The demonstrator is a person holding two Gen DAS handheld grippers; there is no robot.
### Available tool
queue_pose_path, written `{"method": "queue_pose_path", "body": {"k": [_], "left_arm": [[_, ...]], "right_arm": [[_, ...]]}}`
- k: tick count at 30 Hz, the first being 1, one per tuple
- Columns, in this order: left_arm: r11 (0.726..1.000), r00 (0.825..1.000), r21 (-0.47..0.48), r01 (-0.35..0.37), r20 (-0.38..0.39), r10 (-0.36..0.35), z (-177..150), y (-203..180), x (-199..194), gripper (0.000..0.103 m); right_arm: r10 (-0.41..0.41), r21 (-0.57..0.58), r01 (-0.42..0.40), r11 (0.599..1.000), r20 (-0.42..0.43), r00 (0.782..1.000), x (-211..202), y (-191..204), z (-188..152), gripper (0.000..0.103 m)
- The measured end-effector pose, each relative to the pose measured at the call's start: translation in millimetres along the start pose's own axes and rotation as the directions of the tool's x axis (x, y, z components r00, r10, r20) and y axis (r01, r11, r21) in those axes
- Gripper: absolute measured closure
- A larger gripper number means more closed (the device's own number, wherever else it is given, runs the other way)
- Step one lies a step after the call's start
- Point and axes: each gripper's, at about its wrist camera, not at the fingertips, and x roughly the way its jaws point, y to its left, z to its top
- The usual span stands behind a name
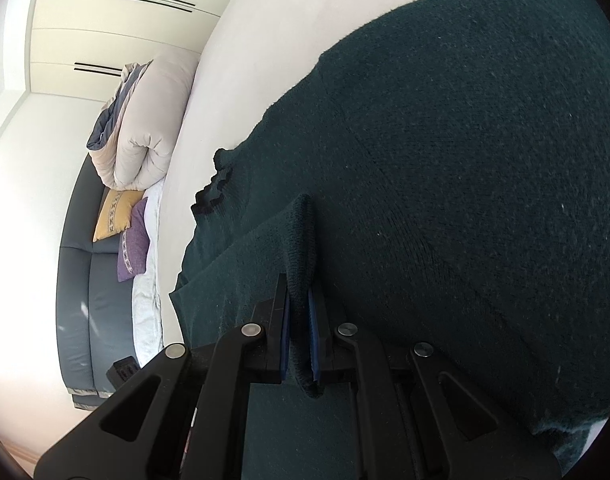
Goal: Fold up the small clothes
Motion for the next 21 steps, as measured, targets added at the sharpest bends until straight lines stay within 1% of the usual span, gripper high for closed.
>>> {"method": "queue_pose_path", "body": {"k": [1, 3, 4, 5, 6, 7, 8, 9, 10, 11, 12, 13, 15, 17, 20, 21], "left_arm": [[0.999, 1.000, -0.017, 0.029, 0.005, -0.029, 2.8, 1.6, -2.8, 0.101], [0.991, 0.991, -0.028, 0.132, 0.042, -0.131, 14.1, -1.6, -10.3, 0.098], [0.980, 0.980, -0.049, 0.191, 0.060, -0.188, 21.3, -1.6, -12.7, 0.091], [0.964, 0.965, -0.075, 0.254, 0.087, -0.247, 31.2, 0.2, -13.7, 0.067], [0.959, 0.961, -0.094, 0.268, 0.103, -0.258, 39.7, 2.6, -11.7, 0.035], [0.959, 0.963, -0.117, 0.260, 0.104, -0.248, 48.5, 6.6, -5.1, 0.025], [0.956, 0.966, -0.152, 0.252, 0.092, -0.240, 54.8, 13.8, 4.0, 0.026], [0.948, 0.967, -0.192, 0.254, 0.069, -0.246, 58.3, 22.5, 15.8, 0.030], [0.943, 0.966, -0.211, 0.258, 0.065, -0.250, 58.2, 28.5, 22.5, 0.035], [0.941, 0.965, -0.218, 0.261, 0.075, -0.250, 55.6, 32.9, 24.7, 0.042], [0.937, 0.962, -0.219, 0.271, 0.086, -0.258, 52.0, 36.4, 23.4, 0.047], [0.933, 0.958, -0.221, 0.284, 0.093, -0.269, 48.7, 39.1, 22.1, 0.049], [0.925, 0.955, -0.237, 0.297, 0.095, -0.282, 41.0, 45.4, 19.1, 0.058], [0.920, 0.951, -0.240, 0.309, 0.093, -0.295, 33.4, 46.7, 16.7, 0.058], [0.933, 0.956, -0.211, 0.292, 0.074, -0.283, 21.2, 40.8, 5.4, 0.057], [0.937, 0.958, -0.198, 0.288, 0.065, -0.281, 17.6, 35.4, 4.2, 0.056]], "right_arm": [[0.003, 0.001, -0.003, 1.000, 0.000, 1.000, 0.5, 0.4, -0.5, 0.096], [0.009, 0.002, -0.009, 1.000, -0.002, 1.000, 1.5, 1.3, -2.3, 0.096], [0.018, 0.011, -0.018, 1.000, -0.002, 1.000, 2.4, 0.5, -2.3, 0.096], [0.028, 0.023, -0.028, 0.999, -0.001, 1.000, 3.2, -0.8, -2.2, 0.096], [0.042, 0.038, -0.042, 0.998, 0.002, 0.999, 5.5, -2.9, -1.8, 0.096], [0.048, 0.046, -0.049, 0.998, 0.005, 0.999, 6.9, -3.7, -1.9, 0.096], [0.053, 0.052, -0.053, 0.997, 0.010, 0.999, 8.8, -3.9, -2.0, 0.096], [0.054, 0.055, -0.055, 0.997, 0.012, 0.998, 9.8, -3.6, -1.5, 0.096], [0.054, 0.057, -0.055, 0.997, 0.014, 0.998, 10.7, -3.2, -1.7, 0.096], [0.055, 0.055, -0.056, 0.997, 0.014, 0.998, 10.9, -2.6, -1.5, 0.096], [0.059, 0.052, -0.060, 0.997, 0.012, 0.998, 11.5, -1.8, -1.4, 0.096], [0.065, 0.052, -0.065, 0.997, 0.010, 0.998, 11.6, -2.2, -1.1, 0.096], [0.086, 0.059, -0.087, 0.994, 0.007, 0.996, 10.2, -5.3, 0.1, 0.096], [0.101, 0.067, -0.102, 0.993, 0.015, 0.995, 9.8, -6.9, -0.6, 0.096], [0.100, 0.071, -0.101, 0.992, 0.029, 0.995, 4.6, -6.6, -3.2, 0.095], [0.098, 0.076, -0.100, 0.992, 0.034, 0.995, 0.0, -7.2, -4.2, 0.095]]}}
